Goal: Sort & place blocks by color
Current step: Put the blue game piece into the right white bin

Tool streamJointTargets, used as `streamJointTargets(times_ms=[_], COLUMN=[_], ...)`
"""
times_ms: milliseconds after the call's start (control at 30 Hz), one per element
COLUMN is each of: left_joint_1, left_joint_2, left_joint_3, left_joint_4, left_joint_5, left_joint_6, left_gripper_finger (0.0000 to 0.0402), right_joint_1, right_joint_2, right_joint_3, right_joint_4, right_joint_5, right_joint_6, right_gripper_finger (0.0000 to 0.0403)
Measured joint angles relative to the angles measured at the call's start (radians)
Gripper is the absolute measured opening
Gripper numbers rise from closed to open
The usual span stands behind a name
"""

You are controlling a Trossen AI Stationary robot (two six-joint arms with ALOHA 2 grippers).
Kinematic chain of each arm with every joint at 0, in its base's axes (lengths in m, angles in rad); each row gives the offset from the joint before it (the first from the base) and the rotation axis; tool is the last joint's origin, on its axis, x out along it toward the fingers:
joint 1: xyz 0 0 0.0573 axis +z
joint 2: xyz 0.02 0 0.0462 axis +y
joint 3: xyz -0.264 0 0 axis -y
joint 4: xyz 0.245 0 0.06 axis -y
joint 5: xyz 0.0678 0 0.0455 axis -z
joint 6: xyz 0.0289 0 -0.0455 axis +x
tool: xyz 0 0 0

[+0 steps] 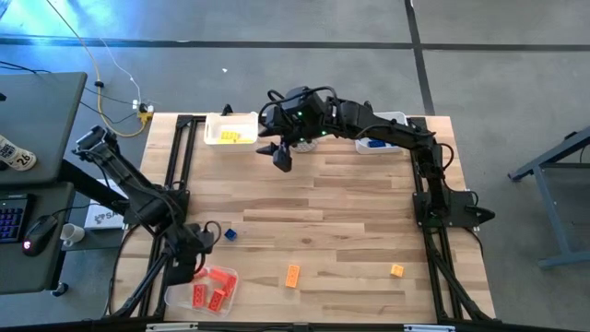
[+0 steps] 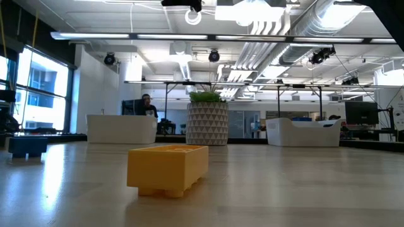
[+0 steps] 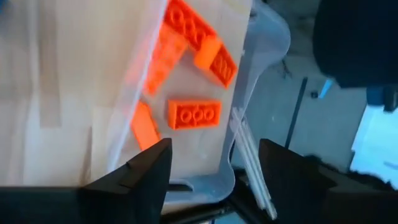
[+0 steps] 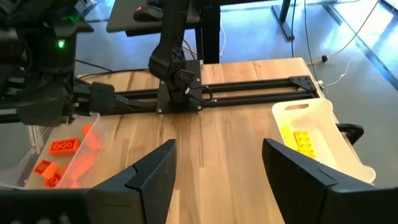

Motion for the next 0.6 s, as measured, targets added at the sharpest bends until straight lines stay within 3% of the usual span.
streamJointTargets(times_ms=[333, 600], left_joint_1=[0.189, 0.344], left_joint_2=[-0.046, 0.002], left_joint_3=[0.0, 0.0], left_joint_4=[-0.049, -0.036], left_joint_5=[-0.274, -0.303], left_joint_6=[0.001, 0.027], left_gripper_finger=[0.022, 0.022], right_joint_1=[-0.004, -0.005], right_joint_2=[0.0, 0.0], right_joint_3=[0.0, 0.0], right_joint_4=[-0.025, -0.027], right_joint_5=[0.0, 0.0], right_joint_6=[-0.002, -0.002], right_gripper_finger=[0.0222, 0.0222])
